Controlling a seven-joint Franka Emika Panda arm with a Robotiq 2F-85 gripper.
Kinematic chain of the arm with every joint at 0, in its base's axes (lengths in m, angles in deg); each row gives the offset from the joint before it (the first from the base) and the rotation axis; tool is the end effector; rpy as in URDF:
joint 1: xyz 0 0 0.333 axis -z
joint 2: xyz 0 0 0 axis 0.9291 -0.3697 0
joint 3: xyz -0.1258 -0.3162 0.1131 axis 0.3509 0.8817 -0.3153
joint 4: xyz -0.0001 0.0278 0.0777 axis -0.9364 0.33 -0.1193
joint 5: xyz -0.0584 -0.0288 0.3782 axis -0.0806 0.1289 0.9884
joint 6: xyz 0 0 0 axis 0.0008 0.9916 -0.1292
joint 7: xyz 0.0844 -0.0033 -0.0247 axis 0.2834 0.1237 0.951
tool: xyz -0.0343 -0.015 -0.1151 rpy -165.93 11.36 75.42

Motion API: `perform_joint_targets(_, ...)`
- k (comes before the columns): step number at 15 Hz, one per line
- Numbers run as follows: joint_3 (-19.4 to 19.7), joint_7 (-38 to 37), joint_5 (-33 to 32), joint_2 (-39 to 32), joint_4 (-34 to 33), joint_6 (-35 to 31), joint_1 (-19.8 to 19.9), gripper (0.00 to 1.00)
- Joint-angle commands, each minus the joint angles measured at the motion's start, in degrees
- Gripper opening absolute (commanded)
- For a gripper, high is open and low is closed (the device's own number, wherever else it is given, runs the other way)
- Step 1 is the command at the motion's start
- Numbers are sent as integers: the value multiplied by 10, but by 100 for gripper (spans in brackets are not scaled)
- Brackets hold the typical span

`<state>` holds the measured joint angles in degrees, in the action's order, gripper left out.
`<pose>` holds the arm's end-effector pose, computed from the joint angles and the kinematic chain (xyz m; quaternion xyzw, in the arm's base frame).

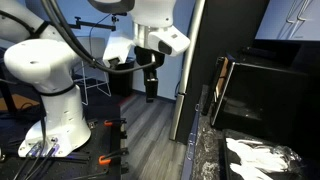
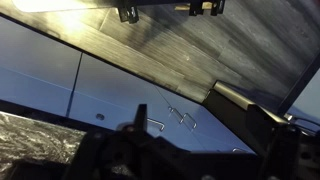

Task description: Turn the straw clockwise

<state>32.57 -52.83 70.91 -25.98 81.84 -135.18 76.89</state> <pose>0.2303 -0.1518 0.4335 -0.9858 0.0404 -0.0519 0.1543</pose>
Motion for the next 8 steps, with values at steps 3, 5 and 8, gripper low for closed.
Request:
perform_joint_targets(3, -11, 8, 9, -4, -1, 1, 11, 100)
perform_joint_targets(5, 1, -7, 37, -9, -8, -9, 11, 100)
perform_joint_targets(8, 21, -25, 98, -16, -24, -21, 24, 100)
